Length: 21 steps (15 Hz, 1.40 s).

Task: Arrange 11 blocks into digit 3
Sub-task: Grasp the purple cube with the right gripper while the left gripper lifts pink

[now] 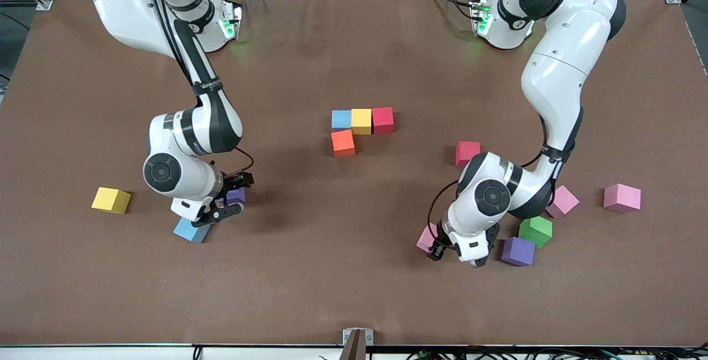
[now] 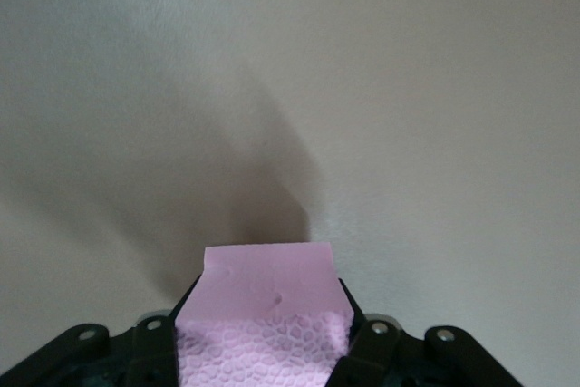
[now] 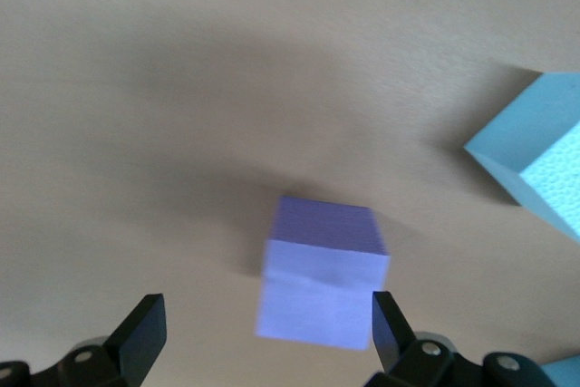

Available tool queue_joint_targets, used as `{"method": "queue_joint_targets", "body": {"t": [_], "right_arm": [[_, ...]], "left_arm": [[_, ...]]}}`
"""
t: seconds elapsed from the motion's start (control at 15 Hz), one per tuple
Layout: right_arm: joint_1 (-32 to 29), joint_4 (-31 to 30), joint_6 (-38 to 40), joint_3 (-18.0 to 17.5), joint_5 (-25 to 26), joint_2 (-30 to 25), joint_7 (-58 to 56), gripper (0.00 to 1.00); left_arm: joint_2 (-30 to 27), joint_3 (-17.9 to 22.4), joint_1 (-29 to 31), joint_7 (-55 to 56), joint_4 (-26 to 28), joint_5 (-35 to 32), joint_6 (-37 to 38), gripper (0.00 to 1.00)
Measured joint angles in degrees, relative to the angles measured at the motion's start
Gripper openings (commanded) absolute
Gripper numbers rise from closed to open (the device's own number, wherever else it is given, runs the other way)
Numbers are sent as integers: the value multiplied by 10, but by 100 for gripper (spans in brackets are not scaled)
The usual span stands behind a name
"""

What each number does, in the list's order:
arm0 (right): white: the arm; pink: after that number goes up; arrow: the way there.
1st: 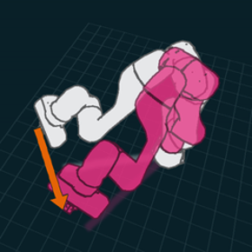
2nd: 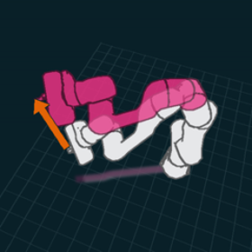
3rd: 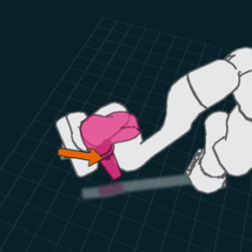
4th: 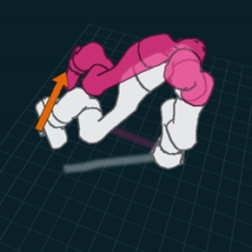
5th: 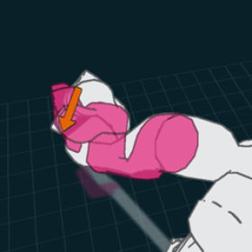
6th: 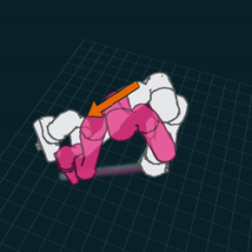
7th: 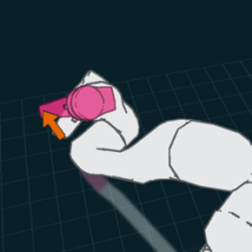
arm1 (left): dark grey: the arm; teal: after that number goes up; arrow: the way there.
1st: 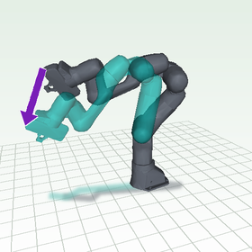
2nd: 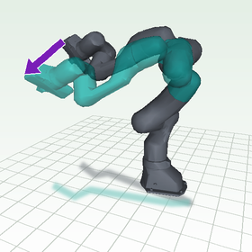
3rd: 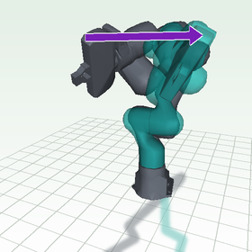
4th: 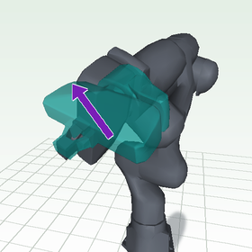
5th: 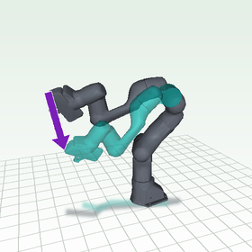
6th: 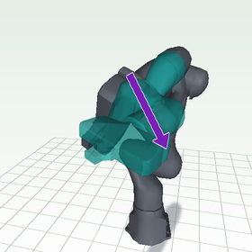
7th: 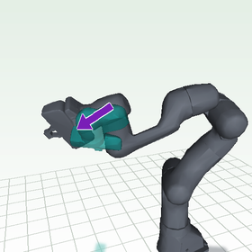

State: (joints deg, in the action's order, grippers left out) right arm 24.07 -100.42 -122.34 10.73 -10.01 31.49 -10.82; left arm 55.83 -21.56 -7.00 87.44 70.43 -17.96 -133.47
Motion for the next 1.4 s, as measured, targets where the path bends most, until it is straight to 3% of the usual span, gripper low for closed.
{"method": "queue_joint_targets", "body": {"t": [0.2,1.0,1.07,1.27,1.4], "right_arm": [[-11,-20,-21,0,1,-2,-11,100],[-13,-54,-104,-9,20,9,-13,99],[-13,-56,-112,-11,20,15,-13,93],[-13,-57,-128,-12,20,30,-14,45],[-13,-57,-130,-12,20,36,-14,26]], "left_arm": [[-26,0,2,-2,-2,0,30,0],[-150,-5,7,13,-1,28,265,0],[-157,-4,13,13,-1,28,277,0],[-172,-4,43,-2,-1,29,306,0],[-178,-4,63,-27,-1,29,317,0]]}}
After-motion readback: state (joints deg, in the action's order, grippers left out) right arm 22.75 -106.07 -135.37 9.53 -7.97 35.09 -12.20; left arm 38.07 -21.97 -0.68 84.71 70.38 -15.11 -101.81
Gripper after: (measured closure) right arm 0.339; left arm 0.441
